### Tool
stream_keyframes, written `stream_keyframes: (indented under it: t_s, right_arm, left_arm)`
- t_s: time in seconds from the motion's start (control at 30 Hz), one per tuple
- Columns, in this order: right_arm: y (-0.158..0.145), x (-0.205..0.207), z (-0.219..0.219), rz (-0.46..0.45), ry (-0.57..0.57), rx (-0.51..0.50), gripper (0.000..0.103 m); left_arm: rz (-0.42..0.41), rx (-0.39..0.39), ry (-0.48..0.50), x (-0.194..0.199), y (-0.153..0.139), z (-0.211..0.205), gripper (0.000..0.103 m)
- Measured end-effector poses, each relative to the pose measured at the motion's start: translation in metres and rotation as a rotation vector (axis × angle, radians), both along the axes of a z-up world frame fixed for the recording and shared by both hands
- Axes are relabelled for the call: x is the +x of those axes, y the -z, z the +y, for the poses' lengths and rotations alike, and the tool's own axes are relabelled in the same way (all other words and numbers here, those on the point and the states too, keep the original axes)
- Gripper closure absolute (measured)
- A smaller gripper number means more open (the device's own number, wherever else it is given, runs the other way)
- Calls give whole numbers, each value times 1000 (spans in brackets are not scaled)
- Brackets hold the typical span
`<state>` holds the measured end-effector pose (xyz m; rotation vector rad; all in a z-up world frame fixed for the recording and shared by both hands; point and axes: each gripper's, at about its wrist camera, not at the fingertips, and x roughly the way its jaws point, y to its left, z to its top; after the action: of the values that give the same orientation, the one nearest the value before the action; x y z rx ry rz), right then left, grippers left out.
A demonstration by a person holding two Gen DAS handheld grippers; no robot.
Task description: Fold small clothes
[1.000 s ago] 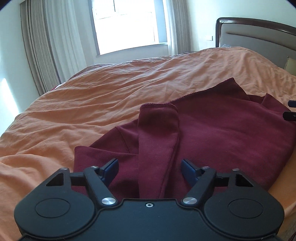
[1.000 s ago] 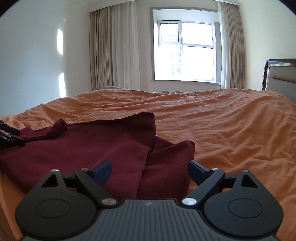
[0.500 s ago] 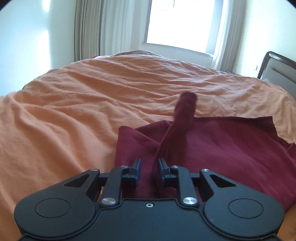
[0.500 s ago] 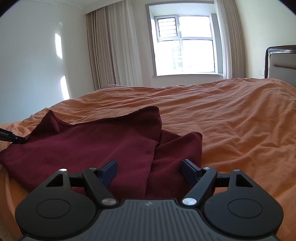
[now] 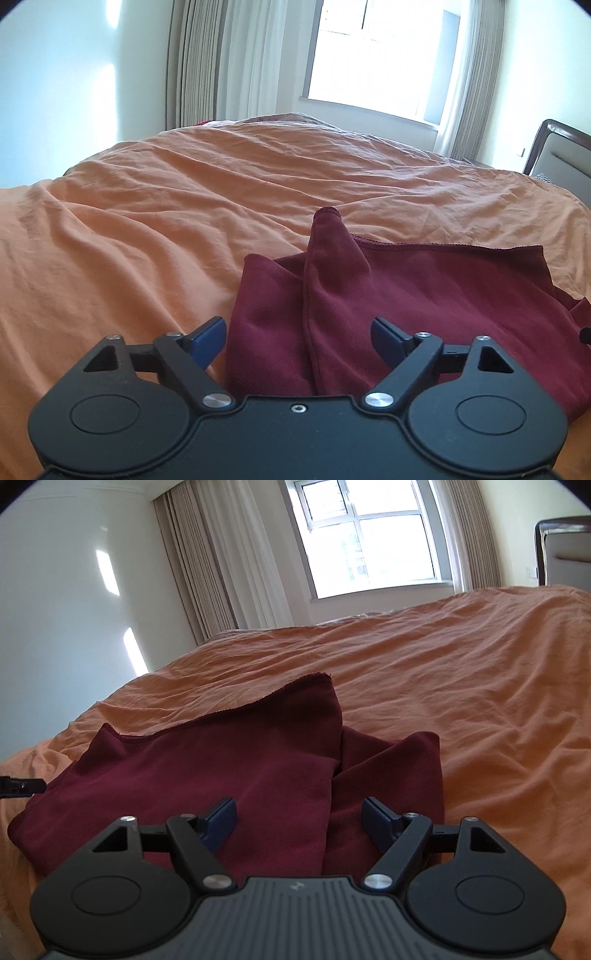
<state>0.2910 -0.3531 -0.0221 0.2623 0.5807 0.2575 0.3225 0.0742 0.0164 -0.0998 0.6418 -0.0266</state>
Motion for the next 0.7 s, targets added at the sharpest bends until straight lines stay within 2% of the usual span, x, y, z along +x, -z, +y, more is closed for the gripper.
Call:
stream_keyframes:
  t_s: [0.1,0.17,0.23,0.3,0.37,0.43,0.7]
  right_arm:
    - [2,8,0,12,16,53,26]
    - [2,12,-2,21,36,73,37]
    - [3,16,-4,36,61,94,43]
    - [4,19,-5,46,70,95,57]
    - [4,20,-3,49,63,74,80]
    - [4,18,-1,40,62,53,94]
    - [-2,-1,-9,-8,79,54,97]
  left_arm:
    - [0,-3,-21,-11,-3,-4,3]
    - [-3,-6,-42,-17,-4,-6,1]
    - [4,-7,-47,-20,-5,-8,1]
    - [12,-4,-43,-23,-4,-10,1]
    - [14,6,-38,-25,-3,-12,1]
    - [11,17,-36,-27,-3,-13,1]
    - [16,24,-39,-30,-4,-12,1]
